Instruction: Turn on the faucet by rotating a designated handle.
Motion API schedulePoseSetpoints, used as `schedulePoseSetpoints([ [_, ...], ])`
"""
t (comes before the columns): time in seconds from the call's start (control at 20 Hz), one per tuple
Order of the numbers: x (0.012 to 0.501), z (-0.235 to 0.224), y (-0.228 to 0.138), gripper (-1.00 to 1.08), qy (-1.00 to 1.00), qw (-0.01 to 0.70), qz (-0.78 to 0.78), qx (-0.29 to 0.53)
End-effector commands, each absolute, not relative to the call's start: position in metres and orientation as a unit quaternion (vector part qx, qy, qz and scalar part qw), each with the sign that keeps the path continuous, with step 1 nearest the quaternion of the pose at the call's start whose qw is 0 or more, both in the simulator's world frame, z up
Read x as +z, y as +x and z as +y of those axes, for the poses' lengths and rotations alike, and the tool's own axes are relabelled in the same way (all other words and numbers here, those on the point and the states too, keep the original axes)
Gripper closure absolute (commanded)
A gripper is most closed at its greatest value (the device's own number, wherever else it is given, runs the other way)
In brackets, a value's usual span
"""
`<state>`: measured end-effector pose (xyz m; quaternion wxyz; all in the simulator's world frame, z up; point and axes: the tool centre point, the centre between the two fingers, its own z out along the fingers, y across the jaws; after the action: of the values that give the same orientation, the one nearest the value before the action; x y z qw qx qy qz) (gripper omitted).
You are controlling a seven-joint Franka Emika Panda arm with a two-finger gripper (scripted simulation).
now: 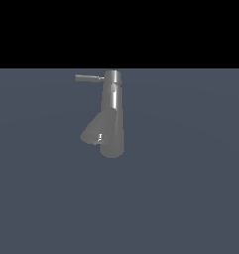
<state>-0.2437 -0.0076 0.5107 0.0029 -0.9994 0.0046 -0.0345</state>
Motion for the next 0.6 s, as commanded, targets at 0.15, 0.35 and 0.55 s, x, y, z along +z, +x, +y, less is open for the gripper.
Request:
schedulePoseSetpoints([
  [0.15, 0.5114, -0.0079, -0.2422, 1.08, -0.999, 0.004, 0.006, -0.034],
  [0.35, 0.5135, -0.0093, -0.2385, 1.08, -0.999, 0.008, 0.006, -0.034],
  [0.55, 0.5142, -0.0099, -0.2388, 1.08, -0.999, 0.008, 0.004, -0.035],
])
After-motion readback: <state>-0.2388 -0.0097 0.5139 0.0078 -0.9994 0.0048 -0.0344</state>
